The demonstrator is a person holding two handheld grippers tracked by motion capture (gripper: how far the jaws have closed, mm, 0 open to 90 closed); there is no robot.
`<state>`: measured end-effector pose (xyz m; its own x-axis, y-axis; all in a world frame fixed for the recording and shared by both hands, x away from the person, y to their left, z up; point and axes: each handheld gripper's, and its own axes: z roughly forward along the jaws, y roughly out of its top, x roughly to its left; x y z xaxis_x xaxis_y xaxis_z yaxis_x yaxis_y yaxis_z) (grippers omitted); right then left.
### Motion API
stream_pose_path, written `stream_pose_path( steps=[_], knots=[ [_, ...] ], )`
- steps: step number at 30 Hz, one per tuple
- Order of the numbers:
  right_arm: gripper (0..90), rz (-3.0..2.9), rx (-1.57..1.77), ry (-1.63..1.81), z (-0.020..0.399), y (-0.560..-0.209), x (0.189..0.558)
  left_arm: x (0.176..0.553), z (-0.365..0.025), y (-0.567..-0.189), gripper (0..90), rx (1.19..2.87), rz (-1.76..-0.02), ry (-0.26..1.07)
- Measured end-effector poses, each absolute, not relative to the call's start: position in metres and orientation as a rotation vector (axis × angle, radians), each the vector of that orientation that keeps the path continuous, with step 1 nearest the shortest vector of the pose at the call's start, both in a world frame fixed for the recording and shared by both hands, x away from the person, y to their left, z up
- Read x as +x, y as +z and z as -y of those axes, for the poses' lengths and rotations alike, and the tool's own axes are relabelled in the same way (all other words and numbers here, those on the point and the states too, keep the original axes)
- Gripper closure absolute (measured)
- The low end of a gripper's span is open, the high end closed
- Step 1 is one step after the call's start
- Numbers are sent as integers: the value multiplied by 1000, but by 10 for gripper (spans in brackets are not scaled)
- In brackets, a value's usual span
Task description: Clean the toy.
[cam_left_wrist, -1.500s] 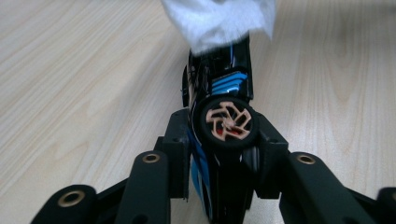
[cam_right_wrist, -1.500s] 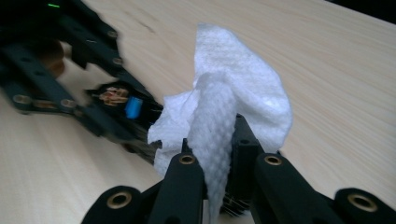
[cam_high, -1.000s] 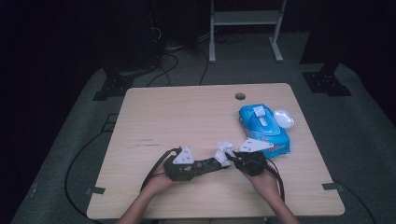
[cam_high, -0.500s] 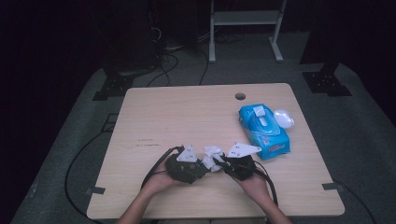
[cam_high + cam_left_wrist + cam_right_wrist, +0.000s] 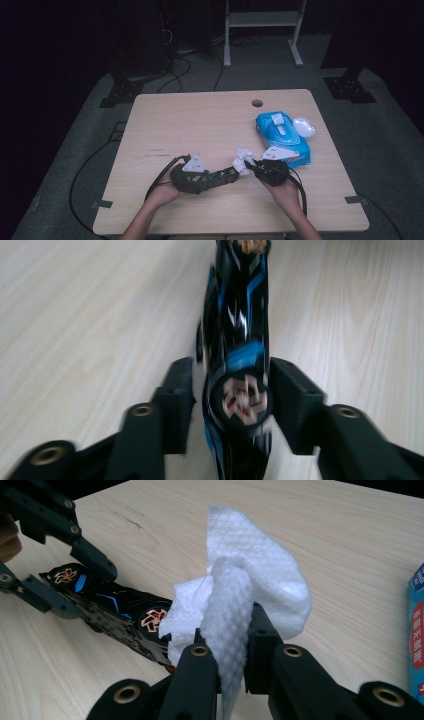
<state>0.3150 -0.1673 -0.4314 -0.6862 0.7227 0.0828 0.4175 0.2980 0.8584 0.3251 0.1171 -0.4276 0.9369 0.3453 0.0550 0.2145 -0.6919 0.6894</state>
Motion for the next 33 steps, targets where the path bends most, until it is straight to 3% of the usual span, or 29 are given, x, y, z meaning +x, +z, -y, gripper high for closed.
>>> stream_pose_path(
  steps=[7,15,20,27,33],
  knots=[
    [839,-2262,1042,1330,169,-436,316,336,-79,-419,450,2479,-338,230],
    [838,-2332,1059,1369,172,-442,321,347,-44,-430,444,2620,-353,238],
    [838,-2365,1074,1353,170,-447,324,347,-35,-432,555,2681,-350,247],
    [839,-2406,1090,1377,164,-450,325,344,-42,-430,573,2611,-326,265],
    [841,-2355,1052,1541,165,-431,320,339,-55,-418,574,2465,-326,258]
  ],
)
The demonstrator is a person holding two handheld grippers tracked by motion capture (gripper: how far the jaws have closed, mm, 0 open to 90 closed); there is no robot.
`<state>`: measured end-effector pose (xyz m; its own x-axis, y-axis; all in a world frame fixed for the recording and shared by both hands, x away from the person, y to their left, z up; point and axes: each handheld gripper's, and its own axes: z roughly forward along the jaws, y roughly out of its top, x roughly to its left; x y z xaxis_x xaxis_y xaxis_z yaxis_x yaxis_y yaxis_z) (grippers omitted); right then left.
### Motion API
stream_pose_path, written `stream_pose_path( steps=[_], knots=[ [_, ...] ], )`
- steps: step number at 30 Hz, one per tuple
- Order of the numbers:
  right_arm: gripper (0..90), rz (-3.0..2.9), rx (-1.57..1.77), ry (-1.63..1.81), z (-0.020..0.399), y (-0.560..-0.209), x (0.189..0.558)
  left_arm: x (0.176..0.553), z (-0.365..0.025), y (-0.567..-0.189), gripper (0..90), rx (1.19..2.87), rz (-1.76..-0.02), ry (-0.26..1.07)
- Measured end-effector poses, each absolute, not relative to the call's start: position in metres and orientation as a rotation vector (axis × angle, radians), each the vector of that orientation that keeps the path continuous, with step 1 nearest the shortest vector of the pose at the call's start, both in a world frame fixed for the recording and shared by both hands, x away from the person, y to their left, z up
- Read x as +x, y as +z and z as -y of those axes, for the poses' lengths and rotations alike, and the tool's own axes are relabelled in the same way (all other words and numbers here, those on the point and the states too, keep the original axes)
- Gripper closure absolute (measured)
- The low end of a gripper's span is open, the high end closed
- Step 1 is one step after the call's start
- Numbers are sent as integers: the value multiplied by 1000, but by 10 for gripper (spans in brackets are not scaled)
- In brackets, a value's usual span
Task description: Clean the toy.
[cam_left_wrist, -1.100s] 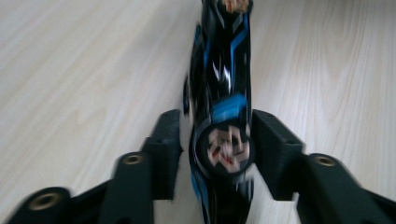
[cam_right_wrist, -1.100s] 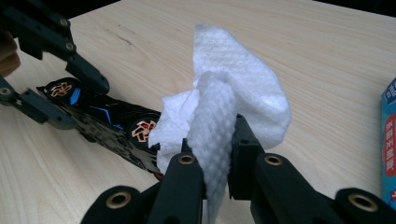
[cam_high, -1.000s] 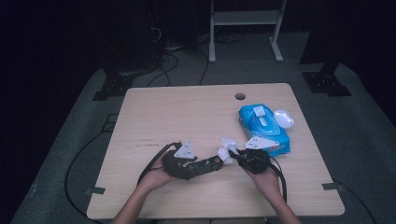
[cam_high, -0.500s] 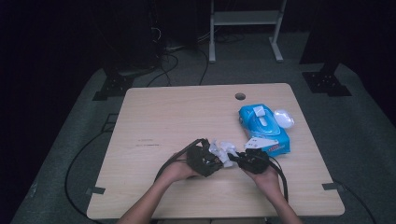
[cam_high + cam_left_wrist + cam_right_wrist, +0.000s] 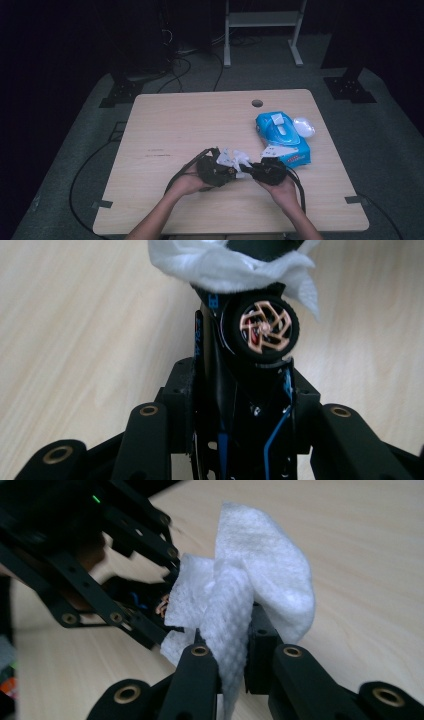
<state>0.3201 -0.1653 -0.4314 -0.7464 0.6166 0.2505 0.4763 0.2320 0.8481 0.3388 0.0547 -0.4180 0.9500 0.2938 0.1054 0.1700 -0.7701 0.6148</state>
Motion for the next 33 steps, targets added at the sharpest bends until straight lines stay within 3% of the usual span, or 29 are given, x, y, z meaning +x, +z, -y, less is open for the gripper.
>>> stream_pose_path(
  steps=[12,21,27,33],
  knots=[
    [842,-2313,800,1634,148,-376,300,324,-69,-398,572,2199,-291,285],
    [842,-2281,898,1536,159,-382,306,321,-84,-402,573,2153,-312,276],
    [842,-2284,786,1547,137,-372,296,320,-85,-401,572,2130,-319,277],
    [842,-2287,799,1529,142,-375,300,320,-89,-401,573,2125,-328,274]
  ],
)
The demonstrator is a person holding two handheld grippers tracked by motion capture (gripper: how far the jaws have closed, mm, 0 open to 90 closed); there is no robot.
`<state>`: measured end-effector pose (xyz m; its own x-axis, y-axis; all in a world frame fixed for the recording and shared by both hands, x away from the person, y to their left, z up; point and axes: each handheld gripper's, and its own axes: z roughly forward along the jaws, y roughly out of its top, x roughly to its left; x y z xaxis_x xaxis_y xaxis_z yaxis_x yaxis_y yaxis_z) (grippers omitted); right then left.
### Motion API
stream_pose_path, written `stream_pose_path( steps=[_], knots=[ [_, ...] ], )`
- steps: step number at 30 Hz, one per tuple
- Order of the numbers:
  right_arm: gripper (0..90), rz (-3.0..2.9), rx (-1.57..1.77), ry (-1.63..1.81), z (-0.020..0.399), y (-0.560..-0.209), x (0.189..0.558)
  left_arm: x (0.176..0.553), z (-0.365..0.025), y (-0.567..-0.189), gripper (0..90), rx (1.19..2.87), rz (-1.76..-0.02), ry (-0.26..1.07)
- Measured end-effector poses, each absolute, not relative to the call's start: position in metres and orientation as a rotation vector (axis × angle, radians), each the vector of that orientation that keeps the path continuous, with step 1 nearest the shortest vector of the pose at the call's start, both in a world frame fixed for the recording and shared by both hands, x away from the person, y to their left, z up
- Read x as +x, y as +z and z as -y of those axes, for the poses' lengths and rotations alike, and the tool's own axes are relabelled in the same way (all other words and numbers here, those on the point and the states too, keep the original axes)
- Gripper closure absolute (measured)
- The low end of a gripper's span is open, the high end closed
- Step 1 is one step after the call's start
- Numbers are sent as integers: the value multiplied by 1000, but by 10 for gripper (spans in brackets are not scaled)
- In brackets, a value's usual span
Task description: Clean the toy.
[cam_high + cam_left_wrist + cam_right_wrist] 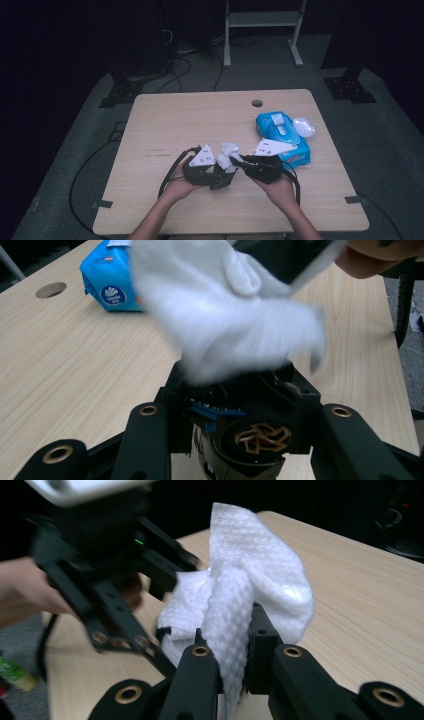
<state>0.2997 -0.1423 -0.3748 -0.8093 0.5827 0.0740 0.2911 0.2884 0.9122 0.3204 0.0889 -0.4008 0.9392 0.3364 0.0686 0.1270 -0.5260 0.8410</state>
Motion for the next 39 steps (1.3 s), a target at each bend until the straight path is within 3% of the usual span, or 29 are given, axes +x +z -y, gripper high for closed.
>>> stream_pose_path(
  steps=[11,18,25,32,39],
  knots=[
    [841,-2285,789,1549,144,-373,298,320,-89,-402,573,2115,-326,272],
    [841,-2303,944,1520,164,-397,310,321,-91,-402,573,2118,-322,272],
    [841,-2281,861,1613,158,-381,305,320,-90,-402,573,2115,-323,272],
    [840,-2317,969,1542,167,-405,314,321,-92,-403,573,2115,-323,271],
    [842,-2297,865,1614,156,-381,305,321,-90,-402,573,2115,-325,277]
  ],
)
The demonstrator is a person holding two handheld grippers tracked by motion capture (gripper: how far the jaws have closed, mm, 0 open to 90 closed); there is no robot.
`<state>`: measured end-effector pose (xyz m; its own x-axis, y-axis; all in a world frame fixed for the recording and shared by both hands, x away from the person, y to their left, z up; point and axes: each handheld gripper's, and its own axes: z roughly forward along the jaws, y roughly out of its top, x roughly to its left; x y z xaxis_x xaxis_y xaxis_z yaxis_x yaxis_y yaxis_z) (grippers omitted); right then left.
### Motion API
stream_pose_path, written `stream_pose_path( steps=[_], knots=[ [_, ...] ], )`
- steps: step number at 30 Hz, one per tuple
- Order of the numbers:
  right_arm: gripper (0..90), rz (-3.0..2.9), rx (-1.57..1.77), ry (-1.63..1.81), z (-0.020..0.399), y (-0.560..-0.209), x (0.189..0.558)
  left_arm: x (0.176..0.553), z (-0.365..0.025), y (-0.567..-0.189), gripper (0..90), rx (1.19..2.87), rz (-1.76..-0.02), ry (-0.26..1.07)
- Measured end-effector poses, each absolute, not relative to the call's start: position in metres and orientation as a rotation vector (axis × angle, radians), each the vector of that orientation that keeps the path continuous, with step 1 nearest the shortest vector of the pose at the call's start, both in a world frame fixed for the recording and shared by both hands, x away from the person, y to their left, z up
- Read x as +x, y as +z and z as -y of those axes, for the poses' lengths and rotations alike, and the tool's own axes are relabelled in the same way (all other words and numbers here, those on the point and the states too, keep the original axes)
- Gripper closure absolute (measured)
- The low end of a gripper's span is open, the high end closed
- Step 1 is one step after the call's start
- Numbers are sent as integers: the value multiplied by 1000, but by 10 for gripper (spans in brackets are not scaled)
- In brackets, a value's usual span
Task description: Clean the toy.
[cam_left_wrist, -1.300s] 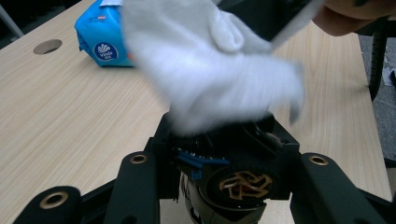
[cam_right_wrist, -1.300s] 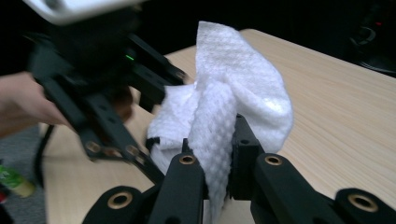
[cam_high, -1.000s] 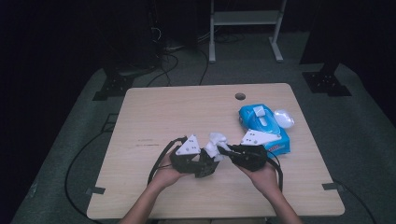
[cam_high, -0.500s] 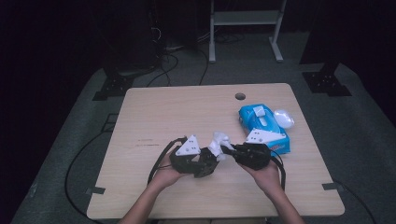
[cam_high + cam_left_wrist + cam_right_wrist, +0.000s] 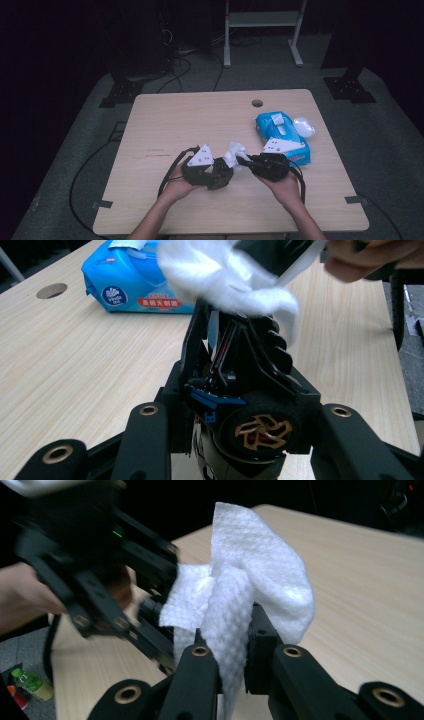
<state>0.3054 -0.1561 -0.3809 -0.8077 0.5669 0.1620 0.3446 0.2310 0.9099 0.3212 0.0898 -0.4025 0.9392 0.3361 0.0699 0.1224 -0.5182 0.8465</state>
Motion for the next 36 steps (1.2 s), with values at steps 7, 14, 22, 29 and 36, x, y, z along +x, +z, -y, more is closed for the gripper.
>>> stream_pose_path(
  steps=[7,14,22,29,36],
  knots=[
    [843,-2365,710,1571,117,-363,297,319,-87,-401,572,2119,-329,282],
    [843,-2351,713,1506,113,-362,300,321,-92,-402,572,2120,-345,293],
    [842,-2328,951,1453,162,-394,310,321,-91,-402,572,2123,-337,298],
    [842,-2359,971,1543,161,-401,313,321,-91,-398,572,2100,-325,289],
    [842,-2323,877,1585,152,-382,304,319,-87,-400,577,2104,-314,285]
  ],
)
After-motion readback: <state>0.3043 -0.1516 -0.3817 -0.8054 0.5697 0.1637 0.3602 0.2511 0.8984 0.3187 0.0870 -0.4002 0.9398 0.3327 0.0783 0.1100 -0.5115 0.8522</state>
